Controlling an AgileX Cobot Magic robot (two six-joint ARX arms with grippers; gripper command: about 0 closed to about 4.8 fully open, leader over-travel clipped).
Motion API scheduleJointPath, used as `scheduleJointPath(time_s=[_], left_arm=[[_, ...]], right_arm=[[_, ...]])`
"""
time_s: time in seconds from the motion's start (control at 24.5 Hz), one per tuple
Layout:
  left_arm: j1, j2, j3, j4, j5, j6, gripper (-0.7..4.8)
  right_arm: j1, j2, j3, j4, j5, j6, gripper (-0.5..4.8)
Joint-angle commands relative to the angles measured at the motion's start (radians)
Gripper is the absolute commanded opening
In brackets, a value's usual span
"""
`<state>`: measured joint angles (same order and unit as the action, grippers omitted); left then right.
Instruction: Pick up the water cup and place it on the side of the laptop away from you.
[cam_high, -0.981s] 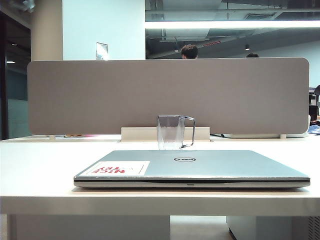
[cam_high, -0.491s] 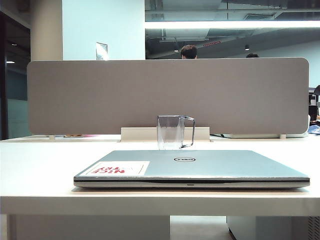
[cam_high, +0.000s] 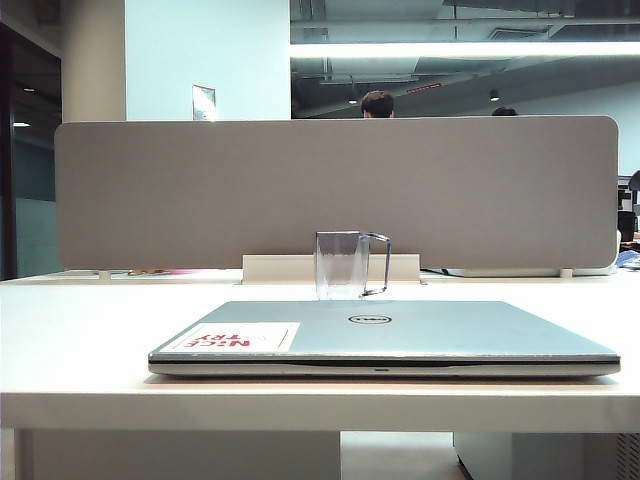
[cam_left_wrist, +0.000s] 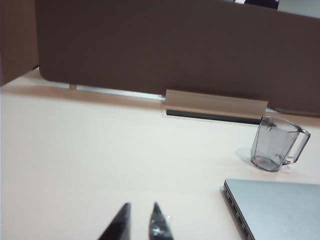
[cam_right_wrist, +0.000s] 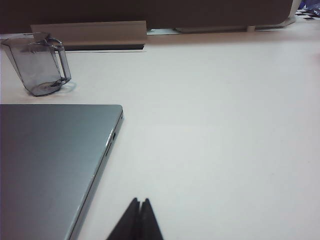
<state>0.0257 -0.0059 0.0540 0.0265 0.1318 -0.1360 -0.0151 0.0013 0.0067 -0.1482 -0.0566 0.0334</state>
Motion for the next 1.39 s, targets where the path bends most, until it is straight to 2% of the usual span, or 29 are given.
scheduleJointPath(time_s=[0.04,0.16,0.45,0.53,1.23,1.35,1.39], left_arm=[[0.002,0.010,-0.031,0.039,0.000,-0.007,0.47],[0.002,0.010,-0.046,0.055,-0.024,-0.006,0.19],[0.001,0.010,-0.046,0.060,-0.054,0.005,0.09],[0.001,0.010,-0.046,0.056,-0.095,0.007,-0.06],[0.001,0.010,-0.046,-0.021,-0.060,0.005,-0.06],[0.001,0.010,-0.046,-0.021,-0.057,0.005,-0.06],[0.001,0.010,-0.046,-0.021,-0.057,0.005,-0.05]], right_arm=[[0.000,-0.001,-0.004,0.011,-0.002,0.000,-0.08],[0.000,-0.002,-0.004,0.010,-0.002,0.000,-0.08],[0.000,-0.002,-0.004,0.010,-0.002,0.000,-0.08],[0.000,-0.002,-0.004,0.010,-0.002,0.000,-0.08],[0.000,-0.002,-0.004,0.009,-0.002,-0.001,-0.08],[0.084,-0.002,-0.001,0.003,0.077,-0.005,-0.08],[0.138,0.000,-0.002,0.002,0.089,-0.005,-0.08]])
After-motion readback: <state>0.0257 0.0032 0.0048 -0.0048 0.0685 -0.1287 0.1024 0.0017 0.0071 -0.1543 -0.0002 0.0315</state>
